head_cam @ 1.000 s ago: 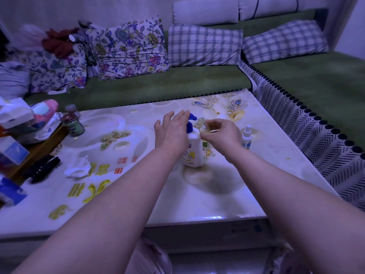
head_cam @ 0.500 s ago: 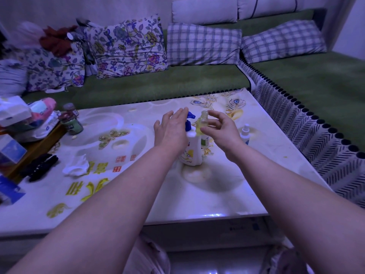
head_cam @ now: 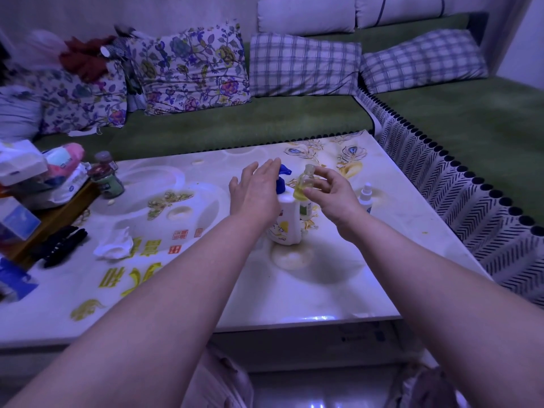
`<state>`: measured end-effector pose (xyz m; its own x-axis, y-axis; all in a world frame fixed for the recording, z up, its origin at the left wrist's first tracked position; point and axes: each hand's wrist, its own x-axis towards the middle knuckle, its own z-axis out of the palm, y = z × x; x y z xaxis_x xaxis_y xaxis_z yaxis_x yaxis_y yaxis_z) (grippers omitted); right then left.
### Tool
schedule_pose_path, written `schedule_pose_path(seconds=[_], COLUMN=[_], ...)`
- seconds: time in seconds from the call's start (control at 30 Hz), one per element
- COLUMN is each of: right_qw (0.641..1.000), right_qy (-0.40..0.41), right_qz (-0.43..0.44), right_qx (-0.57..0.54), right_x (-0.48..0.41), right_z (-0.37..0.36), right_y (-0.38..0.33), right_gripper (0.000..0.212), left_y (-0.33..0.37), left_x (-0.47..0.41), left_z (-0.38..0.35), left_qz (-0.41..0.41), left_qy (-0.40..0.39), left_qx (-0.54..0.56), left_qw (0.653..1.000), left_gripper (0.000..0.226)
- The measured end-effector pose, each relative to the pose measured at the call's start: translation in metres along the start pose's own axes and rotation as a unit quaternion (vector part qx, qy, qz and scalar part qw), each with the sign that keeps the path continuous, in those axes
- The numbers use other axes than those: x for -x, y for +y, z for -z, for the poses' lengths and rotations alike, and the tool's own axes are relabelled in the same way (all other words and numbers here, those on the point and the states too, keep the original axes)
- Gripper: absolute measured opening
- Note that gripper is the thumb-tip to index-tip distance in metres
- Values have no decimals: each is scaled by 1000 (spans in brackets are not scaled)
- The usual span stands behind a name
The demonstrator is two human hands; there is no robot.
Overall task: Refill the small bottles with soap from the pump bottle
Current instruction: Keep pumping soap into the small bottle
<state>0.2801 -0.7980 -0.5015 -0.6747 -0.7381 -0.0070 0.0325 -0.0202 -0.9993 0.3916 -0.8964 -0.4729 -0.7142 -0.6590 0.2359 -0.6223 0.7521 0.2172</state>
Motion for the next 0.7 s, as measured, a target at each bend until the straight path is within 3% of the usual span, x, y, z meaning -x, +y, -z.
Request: schedule_pose_path(seconds=[0.47, 0.7], right_qw=[999, 999], right_qy=[-33, -26], right_qz=[-21, -23], right_qx=[18, 21], right_x=[6, 7], right_z=[6, 7], right_y=[5, 3], right_gripper=[42, 40], left_y=[6, 4], left_x=[5, 6], left_z=[7, 7], left_qz=[-5, -6], left_qy=[8, 32], left_qx=[-6, -5], left_qw=[1000, 999], left_gripper=[83, 67])
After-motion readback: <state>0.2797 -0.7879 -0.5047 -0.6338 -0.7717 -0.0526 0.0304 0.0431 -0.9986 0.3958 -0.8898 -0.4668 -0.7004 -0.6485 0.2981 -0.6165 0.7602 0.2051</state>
